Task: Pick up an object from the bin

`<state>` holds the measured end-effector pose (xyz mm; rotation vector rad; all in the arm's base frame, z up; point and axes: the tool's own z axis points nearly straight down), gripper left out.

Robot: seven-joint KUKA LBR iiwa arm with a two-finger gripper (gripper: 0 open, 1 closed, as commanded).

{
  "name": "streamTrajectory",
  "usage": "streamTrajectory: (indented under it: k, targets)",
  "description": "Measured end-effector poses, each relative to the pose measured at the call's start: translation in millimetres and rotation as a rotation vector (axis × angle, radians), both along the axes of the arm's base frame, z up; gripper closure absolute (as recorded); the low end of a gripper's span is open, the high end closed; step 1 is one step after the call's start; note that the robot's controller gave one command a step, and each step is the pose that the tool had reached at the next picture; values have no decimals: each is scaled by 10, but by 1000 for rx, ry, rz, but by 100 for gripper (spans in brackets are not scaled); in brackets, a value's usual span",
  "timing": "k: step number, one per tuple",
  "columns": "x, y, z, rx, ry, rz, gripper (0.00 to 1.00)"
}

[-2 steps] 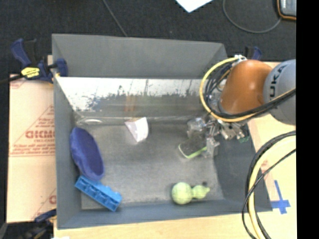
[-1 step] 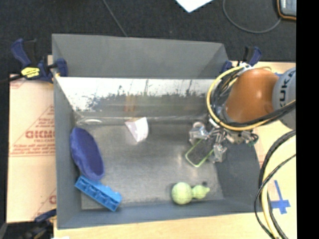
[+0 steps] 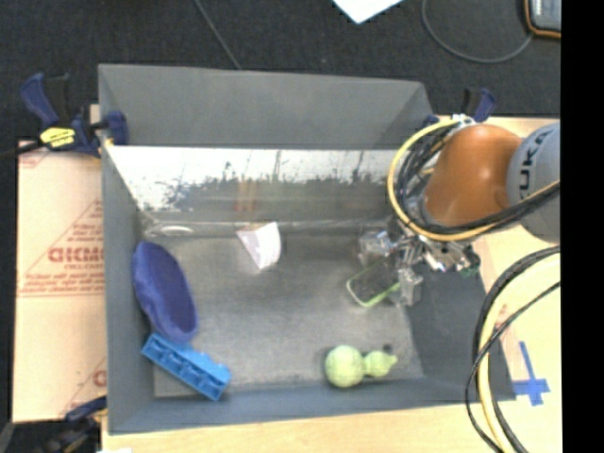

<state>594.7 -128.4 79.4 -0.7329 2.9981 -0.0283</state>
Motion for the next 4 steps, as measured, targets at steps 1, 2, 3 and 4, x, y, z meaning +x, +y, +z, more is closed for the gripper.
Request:
streamTrajectory:
  k: [1,2,3,4]
  targets:
    - [33,-50,-31,-4,-12,172,100]
    - [182,6,-30,-18,-17,249,100]
    - [209,-66,-37,-11,-24,298,100]
    - [478,151,-29,-27,-33,361,100]
